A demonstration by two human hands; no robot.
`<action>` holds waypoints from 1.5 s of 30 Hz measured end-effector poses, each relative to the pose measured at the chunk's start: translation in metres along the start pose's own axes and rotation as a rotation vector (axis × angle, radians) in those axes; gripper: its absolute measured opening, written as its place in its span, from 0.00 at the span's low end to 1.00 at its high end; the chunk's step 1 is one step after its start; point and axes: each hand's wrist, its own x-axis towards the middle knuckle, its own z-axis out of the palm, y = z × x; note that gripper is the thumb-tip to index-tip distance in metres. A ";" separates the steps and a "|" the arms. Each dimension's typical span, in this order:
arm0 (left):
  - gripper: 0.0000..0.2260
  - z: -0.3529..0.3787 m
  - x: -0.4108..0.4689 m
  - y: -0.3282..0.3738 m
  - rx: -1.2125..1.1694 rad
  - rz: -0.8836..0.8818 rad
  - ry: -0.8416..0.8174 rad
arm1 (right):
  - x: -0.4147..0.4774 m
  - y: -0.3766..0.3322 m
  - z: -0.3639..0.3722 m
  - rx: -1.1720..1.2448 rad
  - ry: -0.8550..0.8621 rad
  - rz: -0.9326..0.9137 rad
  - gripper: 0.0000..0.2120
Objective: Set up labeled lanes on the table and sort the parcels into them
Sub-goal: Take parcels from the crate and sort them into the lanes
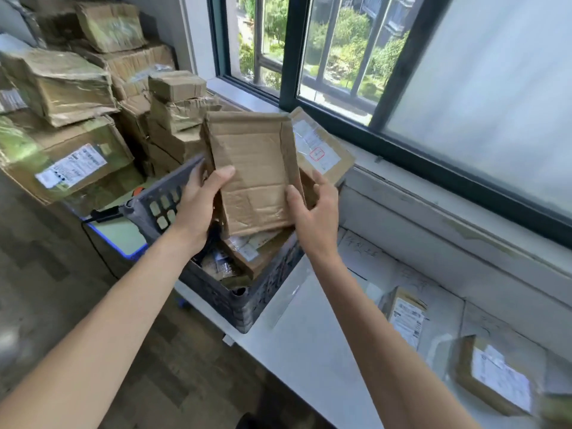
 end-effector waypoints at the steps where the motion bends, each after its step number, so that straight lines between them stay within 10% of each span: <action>1: 0.29 0.007 -0.003 -0.003 -0.021 -0.030 -0.089 | 0.004 0.003 -0.017 0.126 -0.093 0.120 0.28; 5: 0.31 0.041 -0.013 -0.013 -0.015 -0.091 -0.291 | 0.005 0.023 -0.072 0.289 -0.407 0.173 0.16; 10: 0.32 0.071 -0.026 -0.021 0.218 0.028 -0.506 | -0.010 0.039 -0.135 0.216 -0.414 0.169 0.20; 17: 0.37 0.131 -0.060 -0.018 0.676 0.516 -0.600 | -0.036 0.069 -0.229 0.844 -0.336 0.660 0.30; 21: 0.32 0.157 -0.074 -0.024 0.937 0.932 -0.754 | -0.048 0.084 -0.254 0.864 -0.419 0.737 0.44; 26: 0.31 0.169 -0.081 -0.042 1.112 1.148 -0.738 | -0.055 0.089 -0.270 0.726 -0.395 0.773 0.37; 29: 0.31 0.170 -0.085 -0.057 0.996 0.969 -0.625 | -0.063 0.095 -0.273 0.750 -0.346 0.718 0.34; 33: 0.26 0.175 -0.087 -0.059 0.323 -0.077 -0.595 | -0.076 0.101 -0.271 0.679 -0.365 0.592 0.28; 35: 0.29 0.175 -0.083 -0.062 0.196 -0.303 -0.646 | -0.080 0.103 -0.267 0.592 -0.414 0.527 0.25; 45: 0.39 0.173 -0.090 -0.089 0.620 0.261 -0.668 | -0.084 0.111 -0.263 0.454 -0.225 0.445 0.18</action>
